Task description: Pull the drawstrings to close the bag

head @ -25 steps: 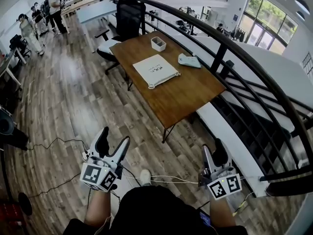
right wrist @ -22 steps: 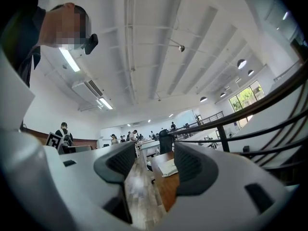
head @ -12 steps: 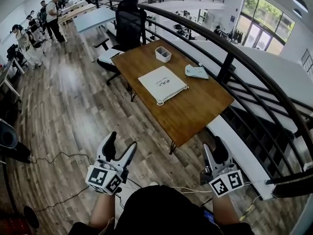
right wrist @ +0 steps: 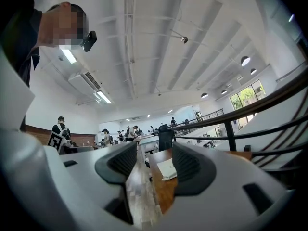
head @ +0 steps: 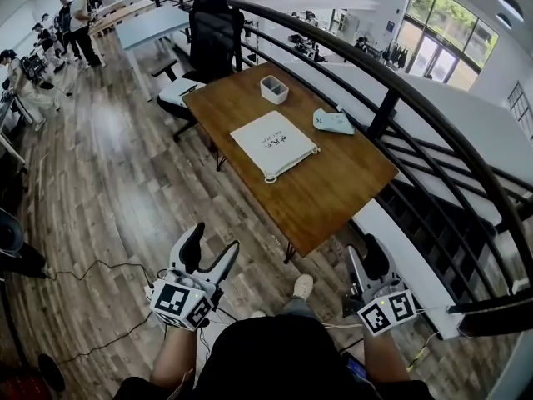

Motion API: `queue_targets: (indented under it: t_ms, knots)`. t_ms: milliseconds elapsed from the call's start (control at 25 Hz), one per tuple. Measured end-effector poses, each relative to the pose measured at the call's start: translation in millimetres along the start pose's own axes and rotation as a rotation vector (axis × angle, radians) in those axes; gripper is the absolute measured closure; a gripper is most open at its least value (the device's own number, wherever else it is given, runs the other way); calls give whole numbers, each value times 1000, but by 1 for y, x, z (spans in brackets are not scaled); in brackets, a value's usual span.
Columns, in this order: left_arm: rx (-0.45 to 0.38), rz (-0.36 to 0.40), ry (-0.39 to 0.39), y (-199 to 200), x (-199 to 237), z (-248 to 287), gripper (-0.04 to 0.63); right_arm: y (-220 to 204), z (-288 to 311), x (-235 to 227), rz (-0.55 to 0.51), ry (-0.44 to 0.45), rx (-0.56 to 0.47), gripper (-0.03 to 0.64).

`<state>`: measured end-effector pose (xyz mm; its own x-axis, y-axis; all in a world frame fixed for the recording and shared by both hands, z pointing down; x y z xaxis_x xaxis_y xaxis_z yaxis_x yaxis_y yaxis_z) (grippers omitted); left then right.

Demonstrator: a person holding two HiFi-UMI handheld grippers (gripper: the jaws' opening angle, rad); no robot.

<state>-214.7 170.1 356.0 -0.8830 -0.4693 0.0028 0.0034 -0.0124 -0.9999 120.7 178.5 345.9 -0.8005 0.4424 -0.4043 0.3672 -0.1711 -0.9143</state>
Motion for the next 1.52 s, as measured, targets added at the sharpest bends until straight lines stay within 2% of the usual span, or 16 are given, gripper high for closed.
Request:
queue_targets:
  t_ms: [160, 320, 480, 680, 960, 1240, 1520]
  knots:
    - [4, 20, 25, 4, 10, 12, 256, 7, 31, -13, -1, 36, 1, 393]
    - [14, 47, 34, 6, 18, 40, 258, 11, 69, -20, 8, 109, -2, 394]
    - [4, 30, 44, 12, 20, 79, 258, 22, 104, -40, -4, 160, 1, 394]
    - [0, -5, 65, 18, 22, 113, 258, 43, 137, -81, 4, 156, 6, 403]
    - [71, -12, 126, 2, 22, 150, 272, 35, 186, -123, 27, 201, 115, 405]
    - [129, -22, 232, -21, 15, 182, 273, 30, 217, -162, 54, 251, 202, 414]
    - [252, -35, 210, -61, -5, 228, 275, 20, 222, -206, 93, 245, 284, 425]
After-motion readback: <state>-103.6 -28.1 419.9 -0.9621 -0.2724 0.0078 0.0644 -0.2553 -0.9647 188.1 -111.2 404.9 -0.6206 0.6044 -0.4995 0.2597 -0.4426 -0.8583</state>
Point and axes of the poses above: the fingertips, and each gripper's own axes: z forward along the fingers, x to its left, y out of its top, the point moved 5 cm from there along -z, backward along the fingers, and after that the axes turned 10 degrees about z, right-handed, at the moved point
